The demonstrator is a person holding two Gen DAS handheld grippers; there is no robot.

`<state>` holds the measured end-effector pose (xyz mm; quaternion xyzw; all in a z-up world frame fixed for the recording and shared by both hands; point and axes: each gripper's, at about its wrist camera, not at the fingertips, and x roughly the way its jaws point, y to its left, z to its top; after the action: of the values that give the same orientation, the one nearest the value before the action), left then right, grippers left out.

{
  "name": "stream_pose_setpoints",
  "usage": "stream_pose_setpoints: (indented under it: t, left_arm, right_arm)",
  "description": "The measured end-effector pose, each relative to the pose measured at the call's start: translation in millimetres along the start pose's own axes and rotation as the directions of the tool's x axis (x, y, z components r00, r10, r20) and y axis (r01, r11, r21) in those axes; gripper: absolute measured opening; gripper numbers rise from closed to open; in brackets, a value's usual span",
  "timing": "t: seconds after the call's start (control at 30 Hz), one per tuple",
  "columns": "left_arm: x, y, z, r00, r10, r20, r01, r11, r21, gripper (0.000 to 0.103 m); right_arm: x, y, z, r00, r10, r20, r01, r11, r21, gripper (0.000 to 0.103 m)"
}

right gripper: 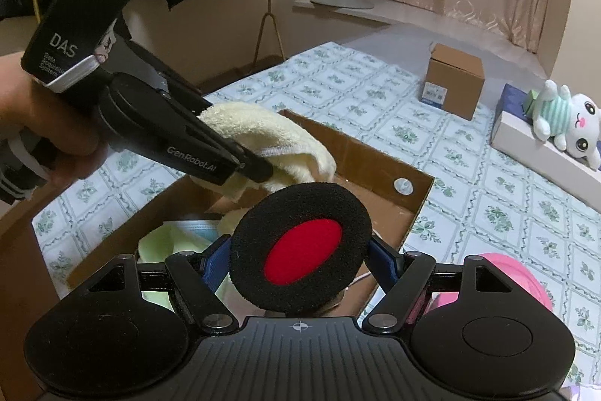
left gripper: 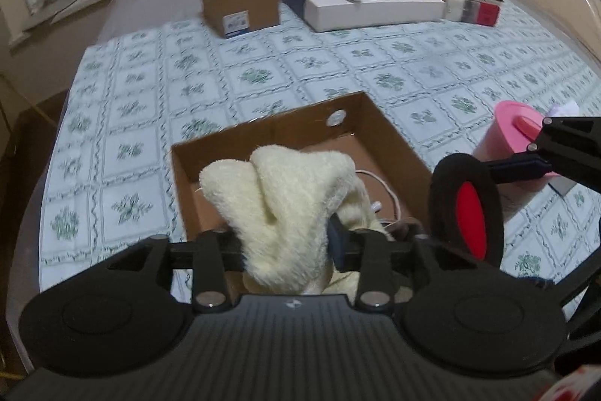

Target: Organize soft objects

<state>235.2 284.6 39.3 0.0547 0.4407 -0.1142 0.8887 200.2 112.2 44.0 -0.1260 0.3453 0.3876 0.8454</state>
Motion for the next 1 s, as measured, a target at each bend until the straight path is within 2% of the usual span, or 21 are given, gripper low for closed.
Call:
stream_pose_setpoints:
  t: [0.03, 0.1, 0.17, 0.37, 0.63, 0.77, 1.0]
  left_arm:
    - [-1.5, 2.1, -1.8, 1.000, 0.001, 0.002, -0.001, 1.000, -0.008, 0.044]
    - [-7.8, 5.9, -5.1, 1.000, 0.007, 0.019, -0.007, 1.000, -0.023, 0.062]
    - [-15.4, 9.2, -8.2, 0.999, 0.007, 0.039, -0.006, 0.999, -0.040, 0.065]
    - [-40.0, 20.7, -19.9, 0.993, 0.032, 0.111, -0.020, 0.993, -0.113, 0.066]
    - [-47.8, 19.5, -37.5, 0.986, 0.099, 0.135, -0.078, 0.986, -0.147, 0.066]
    - [-51.1, 21.2, -45.0, 0.982, 0.115, 0.151, -0.087, 0.980, -0.178, 0.066]
    - [-62.2, 22.1, -58.2, 0.968, 0.151, 0.200, -0.099, 0.963, -0.249, 0.066]
  right_arm:
    - [2.3, -1.0, 0.6, 1.000, 0.000, 0.000, 0.000, 1.000, 0.002, 0.075]
    - [6.4, -2.6, 2.1, 1.000, 0.001, 0.001, -0.001, 1.000, 0.005, 0.075]
    - [9.1, -2.7, 3.2, 1.000, -0.001, 0.004, 0.001, 1.000, 0.008, 0.075]
    - [15.9, -3.6, 5.5, 1.000, -0.006, 0.005, 0.006, 1.000, 0.011, 0.075]
    - [31.0, -10.8, 14.7, 1.000, -0.023, 0.019, 0.022, 0.999, 0.050, 0.076]
    - [35.9, -9.5, 16.2, 0.999, 0.005, 0.042, -0.005, 1.000, 0.006, 0.086]
    - [23.0, -9.2, 12.2, 0.996, 0.027, 0.081, -0.028, 1.000, 0.015, 0.089]
